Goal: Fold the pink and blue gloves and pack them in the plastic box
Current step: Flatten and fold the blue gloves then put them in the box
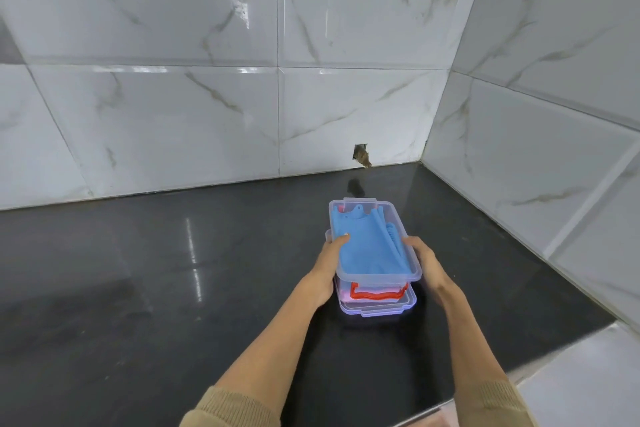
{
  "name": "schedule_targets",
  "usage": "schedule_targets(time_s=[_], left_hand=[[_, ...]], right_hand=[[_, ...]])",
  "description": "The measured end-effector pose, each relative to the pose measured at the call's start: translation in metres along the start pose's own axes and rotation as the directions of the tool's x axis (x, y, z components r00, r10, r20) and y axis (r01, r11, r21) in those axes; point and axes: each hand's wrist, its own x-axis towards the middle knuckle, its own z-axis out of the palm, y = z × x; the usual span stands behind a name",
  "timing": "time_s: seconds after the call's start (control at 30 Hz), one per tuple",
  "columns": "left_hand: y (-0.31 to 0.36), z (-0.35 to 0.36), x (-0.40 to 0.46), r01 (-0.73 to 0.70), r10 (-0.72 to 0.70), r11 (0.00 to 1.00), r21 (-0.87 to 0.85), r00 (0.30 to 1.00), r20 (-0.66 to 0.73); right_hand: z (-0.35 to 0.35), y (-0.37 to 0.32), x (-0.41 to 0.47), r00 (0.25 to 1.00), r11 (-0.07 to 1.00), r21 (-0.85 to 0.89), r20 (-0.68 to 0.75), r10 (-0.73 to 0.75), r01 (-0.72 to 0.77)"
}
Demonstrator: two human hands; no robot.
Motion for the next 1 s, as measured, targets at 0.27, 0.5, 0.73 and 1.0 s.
schedule_targets(time_s=[0.27, 0.5, 0.73, 1.0], left_hand=[[0.006, -0.059, -0.023, -0.059, 0.054, 0.99, -0.125, 0.998, -0.045], [0.024, -0.168, -0.093, -0.175, 0.126, 0.969, -0.176, 0.958, -0.259], [0.017, -0.206, -0.14, -0.226, 0.138, 0.946, -0.232, 0.93, -0.342], [0.014, -0.238, -0.175, -0.259, 0.143, 0.924, -0.282, 0.917, -0.373]], right_hand=[[0.067, 0.019, -0.008, 0.972, 0.919, 0.39, 0.231, -0.033, -0.062], [0.189, 0.024, -0.01, 0.886, 0.942, 0.296, 0.463, 0.007, -0.162], [0.24, 0.033, -0.023, 0.823, 0.947, 0.262, 0.568, 0.005, -0.186], [0.279, 0.045, -0.046, 0.821, 0.967, 0.195, 0.571, 0.023, -0.163]])
